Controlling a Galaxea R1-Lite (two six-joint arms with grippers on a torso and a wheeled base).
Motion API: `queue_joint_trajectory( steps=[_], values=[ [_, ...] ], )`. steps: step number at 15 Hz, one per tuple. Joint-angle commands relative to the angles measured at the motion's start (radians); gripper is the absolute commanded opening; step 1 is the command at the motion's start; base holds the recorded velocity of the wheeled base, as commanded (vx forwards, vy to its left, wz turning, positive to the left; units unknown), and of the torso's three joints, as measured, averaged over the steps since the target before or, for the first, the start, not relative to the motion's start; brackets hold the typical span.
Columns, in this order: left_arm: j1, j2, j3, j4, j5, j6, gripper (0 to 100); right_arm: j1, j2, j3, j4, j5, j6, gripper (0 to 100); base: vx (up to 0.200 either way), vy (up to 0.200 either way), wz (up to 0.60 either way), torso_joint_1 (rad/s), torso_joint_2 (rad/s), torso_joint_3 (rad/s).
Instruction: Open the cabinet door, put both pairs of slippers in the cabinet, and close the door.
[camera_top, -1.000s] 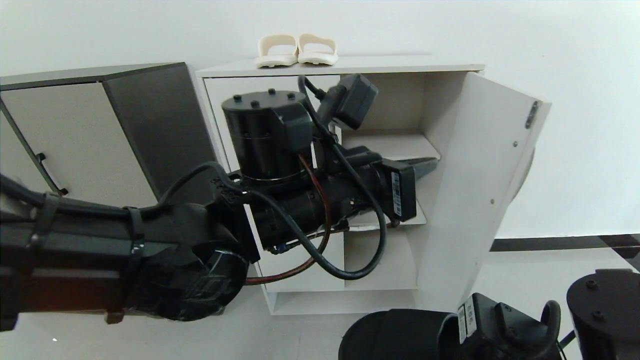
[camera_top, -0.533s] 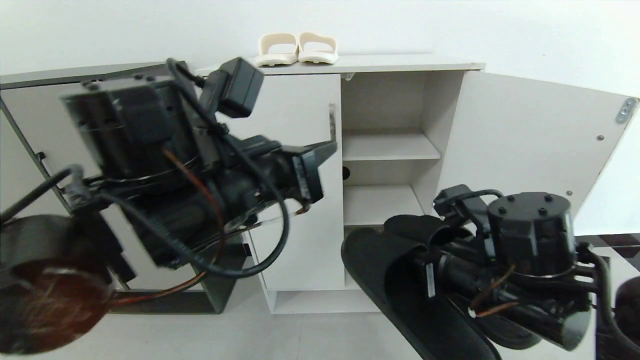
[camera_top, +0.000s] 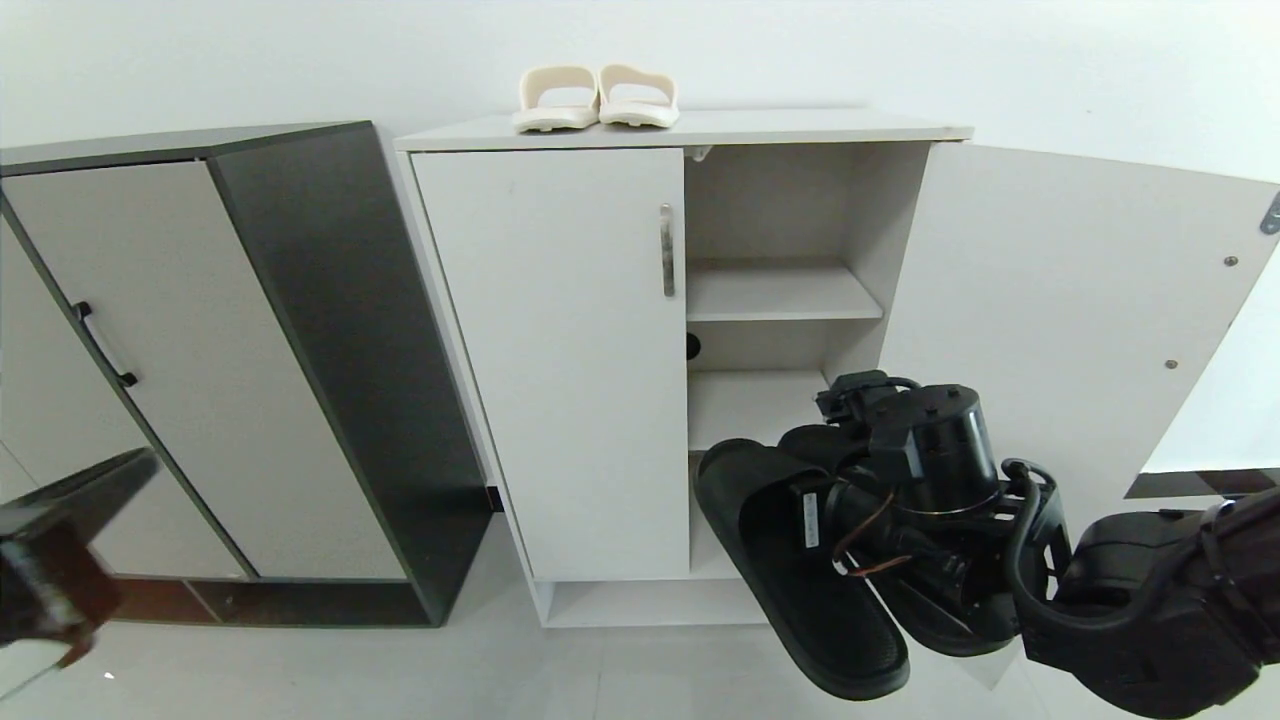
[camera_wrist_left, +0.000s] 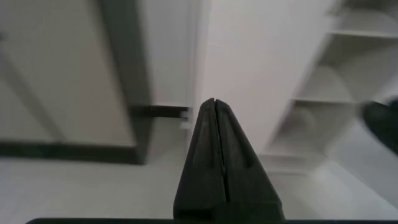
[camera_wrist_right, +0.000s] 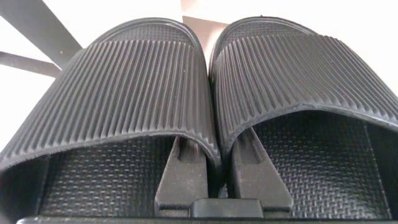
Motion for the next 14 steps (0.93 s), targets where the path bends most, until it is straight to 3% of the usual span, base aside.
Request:
queue_joint_trajectory(
  steps=[1, 3, 4, 6, 7, 9, 13, 14],
  values=[
    [0.366, -0.495, 0.299, 0.101, 0.004, 0.025, 0, 0.003, 0.007, -0.001, 0.000, -0.002, 0.000, 0, 0.000, 0.000, 0.00, 0.000, 0.00, 0.000],
    [0.405, -0.719, 0.394, 0.163, -0.126, 0.068, 0, 0.003, 0.010, 0.004, 0.000, 0.001, 0.003, 0, 0.000, 0.000, 0.00, 0.000, 0.00, 0.000],
    [0.397, -0.744, 0.441, 0.180, -0.206, 0.095, 0, 0.003, 0.012, 0.007, 0.000, 0.001, 0.003, 0, 0.000, 0.000, 0.00, 0.000, 0.00, 0.000],
    [0.337, -0.816, 0.448, 0.278, -0.345, 0.112, 0, 0.003, 0.010, 0.019, -0.003, 0.003, 0.004, 0, 0.000, 0.000, 0.00, 0.000, 0.00, 0.000],
    [0.339, -0.813, 0.449, 0.295, -0.476, 0.144, 0, 0.008, 0.010, 0.029, -0.026, 0.001, 0.003, 0, 0.000, 0.000, 0.00, 0.000, 0.00, 0.000],
    [0.339, -0.814, 0.449, 0.292, -0.493, 0.156, 0, 0.011, 0.013, 0.042, -0.063, 0.003, 0.000, 0, 0.000, 0.000, 0.00, 0.000, 0.00, 0.000],
    [0.339, -0.814, 0.449, 0.295, -0.483, 0.081, 0, 0.032, 0.041, 0.010, -0.069, 0.001, 0.003, 0, 0.000, 0.000, 0.00, 0.000, 0.00, 0.000],
    [0.339, -0.814, 0.449, 0.295, -0.483, 0.083, 0, 0.029, 0.063, -0.022, -0.071, 0.001, 0.007, 0, 0.000, 0.000, 0.00, 0.000, 0.00, 0.000]
  ],
)
